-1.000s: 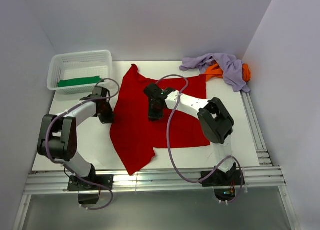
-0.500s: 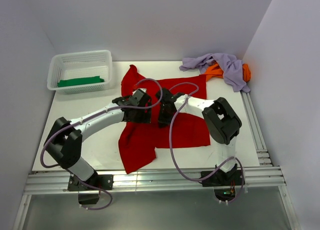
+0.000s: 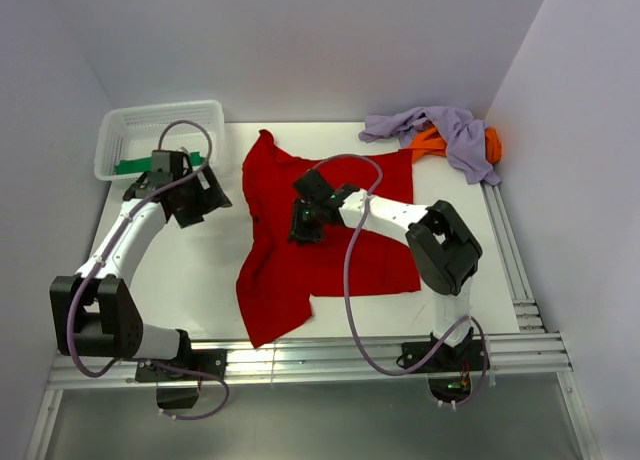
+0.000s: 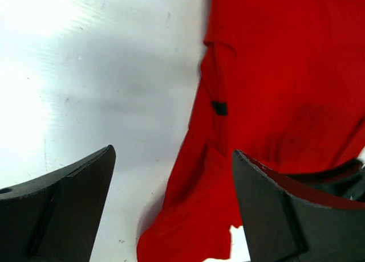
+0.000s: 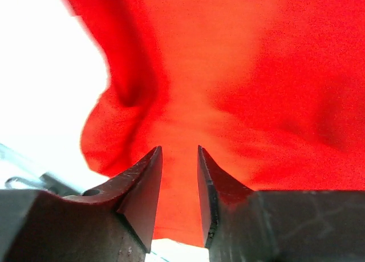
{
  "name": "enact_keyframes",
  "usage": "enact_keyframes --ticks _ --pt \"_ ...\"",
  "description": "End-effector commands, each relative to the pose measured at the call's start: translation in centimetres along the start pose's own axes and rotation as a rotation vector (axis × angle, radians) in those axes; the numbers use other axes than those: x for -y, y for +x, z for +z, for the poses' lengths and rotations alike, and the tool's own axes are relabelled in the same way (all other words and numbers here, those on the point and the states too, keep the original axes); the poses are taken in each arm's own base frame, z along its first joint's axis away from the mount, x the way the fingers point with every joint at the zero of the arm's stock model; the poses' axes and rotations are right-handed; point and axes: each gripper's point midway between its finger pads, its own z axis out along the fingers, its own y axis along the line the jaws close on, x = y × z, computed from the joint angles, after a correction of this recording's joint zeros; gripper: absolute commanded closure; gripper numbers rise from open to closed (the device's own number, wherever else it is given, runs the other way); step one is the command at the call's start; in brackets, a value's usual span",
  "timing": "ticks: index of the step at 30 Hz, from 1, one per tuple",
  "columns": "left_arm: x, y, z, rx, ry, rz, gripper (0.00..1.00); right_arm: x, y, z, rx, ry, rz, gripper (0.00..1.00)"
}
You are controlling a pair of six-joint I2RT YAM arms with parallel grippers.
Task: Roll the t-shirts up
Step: Flatten the tshirt
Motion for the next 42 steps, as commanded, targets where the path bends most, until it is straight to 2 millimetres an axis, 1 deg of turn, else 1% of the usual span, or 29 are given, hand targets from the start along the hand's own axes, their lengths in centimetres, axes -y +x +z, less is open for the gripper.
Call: enact_keyframes --ticks 1,2,3,4,5,6,7,8,9,11,13,14,15,17,18,19,22,23,25,26,28,29,31,32,34,35,36,38,42 --pt "0.7 -1.3 0.0 -0.025 0.129 -0.038 0.12 -6.1 -1.8 -1.2 0.058 -0.196 -0.064 0.60" --pt "0.3 -1.6 0.1 -0.033 0.150 -0.065 0.12 -7.5 -2.1 -1.5 0.065 -0.230 -0.076 0.59" --pt "0.1 -1.8 0.3 -0.035 0.155 -0.084 0.12 -7.9 -2.0 -0.9 0.053 -0.240 -0.076 0.57" --pt "0.1 -1.7 0.8 -0.050 0.163 -0.095 0.13 -8.3 -2.1 -0.8 0.053 -0.250 -0.074 0.57" --pt "0.5 -1.9 1.1 -0.048 0.190 -0.107 0.13 -9.2 -2.6 -0.9 0.055 -0.270 -0.072 0.56" --pt "0.3 -1.9 1.3 -0.048 0.194 -0.124 0.13 -9.1 -2.4 0.0 0.038 -0.258 -0.060 0.56" --pt "0.2 -1.9 1.7 -0.054 0.202 -0.136 0.14 -9.1 -2.5 0.3 0.031 -0.255 -0.058 0.56" --pt "0.4 -2.5 2.0 -0.031 0.221 -0.140 0.14 -9.6 -2.7 0.3 0.027 -0.268 -0.057 0.56" --pt "0.4 -2.4 2.4 -0.044 0.229 -0.159 0.14 -9.5 -2.5 1.1 0.014 -0.260 -0.049 0.56" --pt "0.6 -3.0 2.9 -0.035 0.246 -0.165 0.15 -9.2 -2.3 2.0 -0.003 -0.234 -0.036 0.56" --pt "0.5 -3.1 3.9 -0.046 0.246 -0.171 0.16 -8.6 -1.7 3.1 -0.031 -0.204 -0.033 0.56" --pt "0.6 -3.4 4.1 -0.039 0.250 -0.167 0.16 -8.3 -1.6 3.4 -0.038 -0.188 -0.030 0.56" --pt "0.3 -3.3 4.9 -0.051 0.238 -0.172 0.16 -8.2 -1.1 3.6 -0.051 -0.178 -0.032 0.56" --pt "0.1 -3.3 5.4 -0.057 0.231 -0.169 0.17 -7.7 -0.8 4.0 -0.057 -0.155 -0.030 0.57" --pt "-0.1 -3.3 6.1 -0.060 0.225 -0.171 0.17 -7.5 -0.5 4.1 -0.063 -0.144 -0.030 0.57" --pt "-0.2 -3.3 6.4 -0.063 0.224 -0.175 0.18 -7.2 -0.3 4.2 -0.070 -0.140 -0.029 0.61" --pt "-0.4 -3.1 7.6 -0.075 0.228 -0.194 0.19 -6.2 0.2 4.1 -0.078 -0.108 -0.034 0.81" --pt "-0.5 -2.8 7.9 -0.080 0.226 -0.199 0.20 -6.1 0.3 4.0 -0.077 -0.106 -0.038 0.83" --pt "-0.3 -2.6 8.6 -0.086 0.229 -0.200 0.20 -5.1 0.6 4.0 -0.075 -0.078 -0.036 0.86" --pt "0.0 -2.5 8.9 -0.088 0.232 -0.196 0.21 -5.1 0.5 3.6 -0.071 -0.082 -0.038 0.87" --pt "0.6 -2.4 9.4 -0.087 0.238 -0.185 0.21 -4.4 0.7 3.6 -0.074 -0.068 -0.039 0.88" --pt "1.4 -2.4 9.5 -0.088 0.247 -0.170 0.21 -4.2 0.8 3.7 -0.078 -0.062 -0.040 0.89" --pt "1.6 -2.6 10.0 -0.085 0.246 -0.170 0.21 -3.6 1.0 3.8 -0.086 -0.047 -0.039 0.89" --pt "3.1 -2.2 10.3 -0.090 0.267 -0.144 0.21 -3.5 1.0 3.8 -0.086 -0.044 -0.037 0.89" --pt "3.6 -1.8 11.0 -0.105 0.276 -0.144 0.22 -3.2 1.1 3.9 -0.086 -0.041 -0.035 0.88" --pt "4.2 -2.1 11.2 -0.099 0.285 -0.140 0.24 -3.1 1.1 3.9 -0.088 -0.038 -0.035 0.88" --pt "4.2 -1.8 11.9 -0.109 0.278 -0.142 0.25 -3.1 1.0 3.8 -0.086 -0.039 -0.033 0.88" --pt "4.7 -2.1 12.3 -0.107 0.283 -0.138 0.28 -2.9 1.0 3.9 -0.089 -0.036 -0.032 0.88" --pt "4.4 -2.2 13.7 -0.109 0.264 -0.141 0.34 -2.8 0.9 3.8 -0.085 -0.036 -0.033 0.88"
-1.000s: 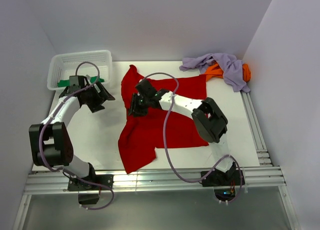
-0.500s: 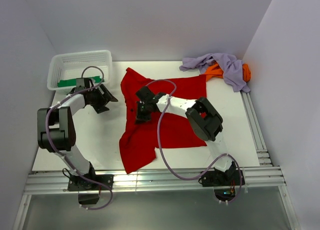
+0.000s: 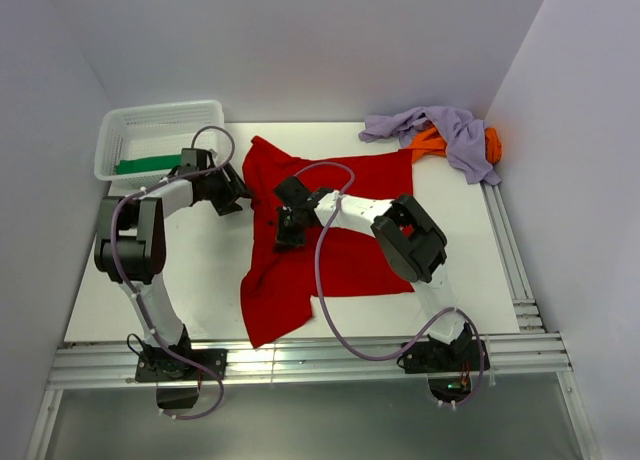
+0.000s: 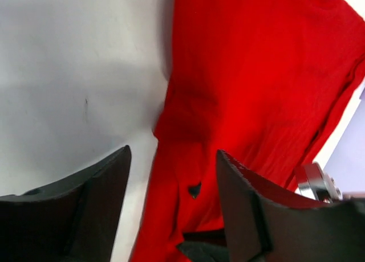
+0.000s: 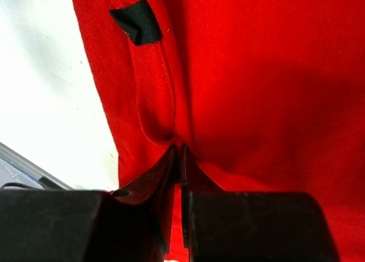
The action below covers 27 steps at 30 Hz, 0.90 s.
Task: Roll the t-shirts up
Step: Flatten the tshirt
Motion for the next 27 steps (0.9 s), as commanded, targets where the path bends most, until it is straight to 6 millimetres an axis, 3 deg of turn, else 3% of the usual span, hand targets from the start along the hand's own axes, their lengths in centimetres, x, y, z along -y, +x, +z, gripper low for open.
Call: enact_keyframes --ticks 1,8,12,19,23,27 --pt "1.4 -2.5 0.5 0.063 0.027 0.025 0.36 -0.3 -0.6 -1.9 0.035 -0.005 -0.020 0.88" --pt "0.2 -2.8 2.5 0.060 -0.039 0.046 0.43 -0.5 -0.9 -2.3 0.046 -0.012 -0.027 0.88" --pt "0.6 -2.4 3.5 0.040 -0.034 0.064 0.46 -0.6 -1.1 -2.8 0.056 -0.015 -0.028 0.88" --pt "2.0 -1.4 3.4 0.022 0.003 0.091 0.55 -0.2 -2.0 -4.2 0.094 -0.015 -0.007 0.87" --pt "2.0 -1.0 2.9 0.017 0.001 0.092 0.55 1.1 -3.0 -5.6 0.142 0.000 0.017 0.78" --pt "1.9 -0.9 2.4 0.021 -0.006 0.108 0.58 3.6 -3.7 -6.5 0.170 0.039 0.056 0.77"
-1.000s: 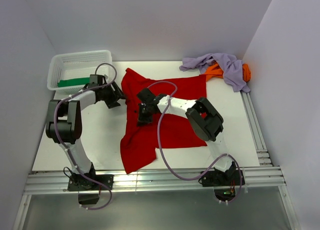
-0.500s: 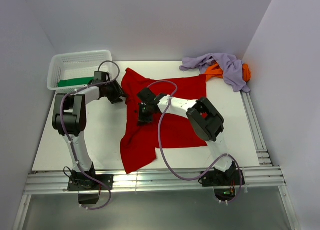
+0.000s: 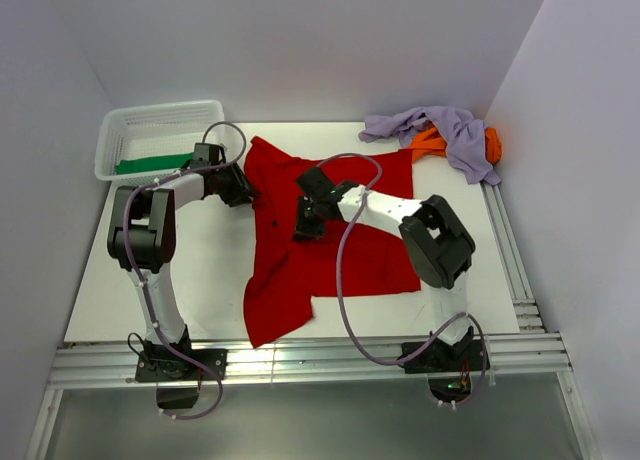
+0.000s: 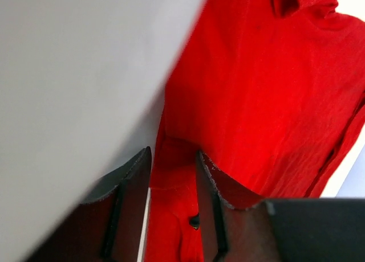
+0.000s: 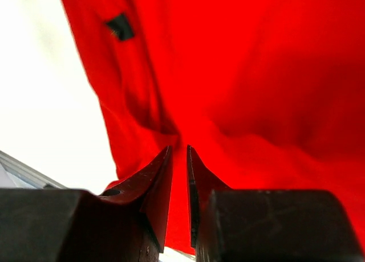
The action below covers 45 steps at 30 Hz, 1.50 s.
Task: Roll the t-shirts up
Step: Flatten the tshirt
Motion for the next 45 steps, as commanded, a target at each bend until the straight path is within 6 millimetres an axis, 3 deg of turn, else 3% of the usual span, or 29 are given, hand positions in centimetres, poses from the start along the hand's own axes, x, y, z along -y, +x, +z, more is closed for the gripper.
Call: enact_keyframes --ticks 1,5,12,20,35,38,40,45 --pt "1.0 0.0 -1.2 0.008 0.024 0.057 0.59 1.8 -2.6 -2.1 0.088 0.020 0.033 0.77" --pt "0.8 0.6 -1.3 -0.012 0.012 0.052 0.59 4.9 -3.6 -1.9 0.097 0.111 0.064 0.77" --pt "0.8 1.0 -2.9 0.003 0.037 0.028 0.50 7.1 -4.2 -1.4 0.099 0.157 0.075 0.78" --pt "-0.3 1.2 -2.1 -0.019 0.034 0.024 0.55 7.5 -3.5 -1.1 0.087 0.152 0.085 0.79" --pt "0.4 1.1 -0.8 -0.043 0.075 0.012 0.64 9.8 -3.1 -1.6 0.089 0.249 0.089 0.80" --pt "0.3 1.3 -0.6 -0.049 0.074 0.015 0.75 10.7 -2.8 -1.7 0.084 0.284 0.092 0.81" --pt "0.1 1.2 -0.7 -0.048 0.057 0.020 1.00 11.3 -2.8 -1.8 0.088 0.310 0.090 0.82" --pt "-1.1 0.2 -2.5 -0.020 -0.056 0.062 1.00 13.3 -2.0 -1.6 0.058 0.388 0.097 0.84"
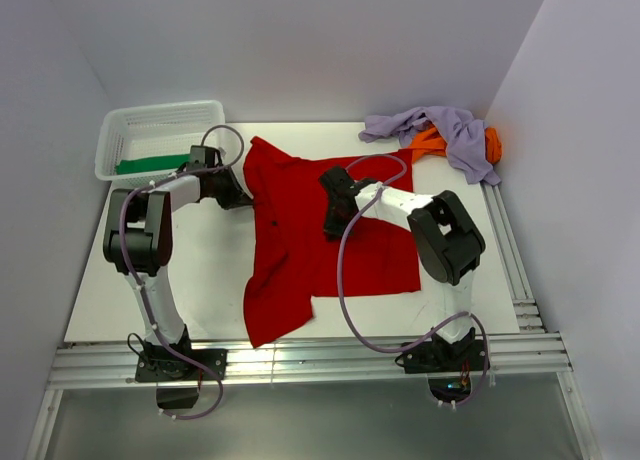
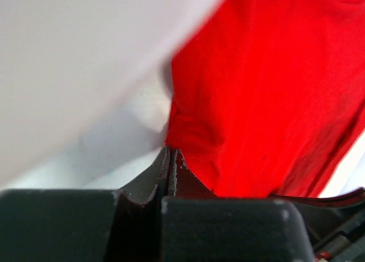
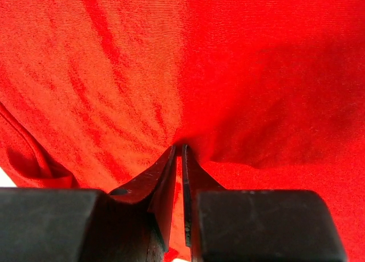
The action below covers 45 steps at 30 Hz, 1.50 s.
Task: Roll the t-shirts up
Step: Flatten the tshirt
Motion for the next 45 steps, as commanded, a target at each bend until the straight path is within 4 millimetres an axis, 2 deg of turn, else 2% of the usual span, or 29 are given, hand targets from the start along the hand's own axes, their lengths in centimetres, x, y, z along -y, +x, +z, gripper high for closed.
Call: enact_keyframes --ticks 1,5,6,7,10,11,13,14,16,17,19,20,22,23,26,27,29,31,33,35,36,38,39,41,42,43,44,45 --pt "-0.2 -1.3 -2.2 0.031 -0.076 0.056 1.00 3.6 0.4 0.3 -0.012 0.138 -0.006 0.85" --pt "-2.2 -2.6 -4.8 0.063 -0.181 0.112 1.00 5.1 1.0 0.5 -0.021 0.164 -0.002 0.86" --pt "-3.6 -3.1 -5.7 0.084 -0.254 0.110 1.00 5.3 1.1 0.4 -0.020 0.165 0.000 0.86" --pt "-4.1 -3.4 -6.2 0.095 -0.284 0.116 1.00 5.4 1.1 0.4 -0.021 0.166 0.000 0.86" --pt "-5.4 -4.9 -7.5 0.155 -0.377 0.144 1.00 5.6 1.3 0.2 -0.025 0.161 -0.007 0.86" --pt "-5.2 -5.6 -7.7 0.171 -0.385 0.155 1.00 5.7 1.4 0.2 -0.026 0.162 -0.011 0.86" --pt "-5.5 -6.1 -7.4 0.168 -0.407 0.162 1.00 5.7 1.5 0.2 -0.030 0.161 -0.015 0.86" --pt "-5.5 -7.2 -7.9 0.192 -0.445 0.177 1.00 5.8 1.6 0.1 -0.031 0.164 -0.018 0.86" --pt "-6.0 -7.8 -7.4 0.193 -0.485 0.195 1.00 6.1 1.8 0.1 -0.036 0.174 -0.025 0.86" --pt "-6.1 -8.9 -7.8 0.214 -0.518 0.208 1.00 6.5 2.0 0.0 -0.041 0.190 -0.031 0.86" --pt "-6.3 -9.3 -7.2 0.213 -0.543 0.228 1.00 7.1 2.4 -0.1 -0.050 0.206 -0.040 0.87" --pt "-6.1 -10.2 -7.4 0.232 -0.562 0.246 1.00 7.4 2.6 -0.2 -0.052 0.213 -0.046 0.87" --pt "-6.6 -10.3 -7.1 0.233 -0.630 0.273 0.97 8.0 2.8 -0.3 -0.050 0.224 -0.049 0.87" --pt "-6.2 -10.6 -7.1 0.242 -0.638 0.282 0.94 7.9 2.8 -0.6 -0.042 0.212 -0.051 0.87" --pt "-5.7 -9.5 -7.0 0.229 -0.639 0.296 0.78 7.4 2.3 -1.4 -0.017 0.184 -0.051 0.85" --pt "-4.4 -9.6 -7.7 0.261 -0.612 0.311 0.65 7.2 2.2 -1.5 -0.015 0.177 -0.052 0.85" --pt "-4.4 -8.3 -7.9 0.249 -0.615 0.326 0.47 6.4 1.7 -2.2 0.002 0.148 -0.053 0.83" --pt "-3.6 -7.3 -8.6 0.238 -0.602 0.335 0.45 5.3 1.1 -3.1 0.020 0.106 -0.051 0.81" --pt "-3.8 -6.4 -9.2 0.225 -0.609 0.313 0.43 4.6 0.7 -3.9 0.036 0.071 -0.049 0.79" --pt "-3.4 -5.3 -10.4 0.219 -0.587 0.287 0.43 3.6 0.1 -5.4 0.065 0.025 -0.044 0.76" --pt "-2.5 -5.2 -11.6 0.241 -0.557 0.280 0.43 3.3 0.0 -5.9 0.074 0.011 -0.043 0.75" --pt "-2.1 -3.7 -12.4 0.223 -0.521 0.246 0.42 2.9 -0.4 -7.6 0.104 -0.021 -0.043 0.65" --pt "-1.1 -3.3 -13.7 0.243 -0.489 0.240 0.42 3.0 -0.5 -8.2 0.110 -0.027 -0.038 0.63" --pt "-1.0 -1.0 -14.2 0.200 -0.452 0.201 0.41 4.3 -0.4 -9.6 0.122 -0.021 -0.016 0.62" --pt "0.0 -0.3 -15.1 0.209 -0.420 0.201 0.41 5.1 -0.4 -10.0 0.127 -0.013 -0.005 0.61" --pt "0.4 0.7 -15.3 0.200 -0.403 0.177 0.41 6.7 0.5 -10.6 0.121 0.008 0.002 0.61" --pt "0.4 2.5 -15.1 0.160 -0.383 0.166 0.41 8.1 0.6 -10.9 0.131 0.043 0.009 0.62" --pt "1.5 4.0 -15.6 0.146 -0.345 0.173 0.41 9.7 0.5 -11.2 0.142 0.074 0.030 0.63"
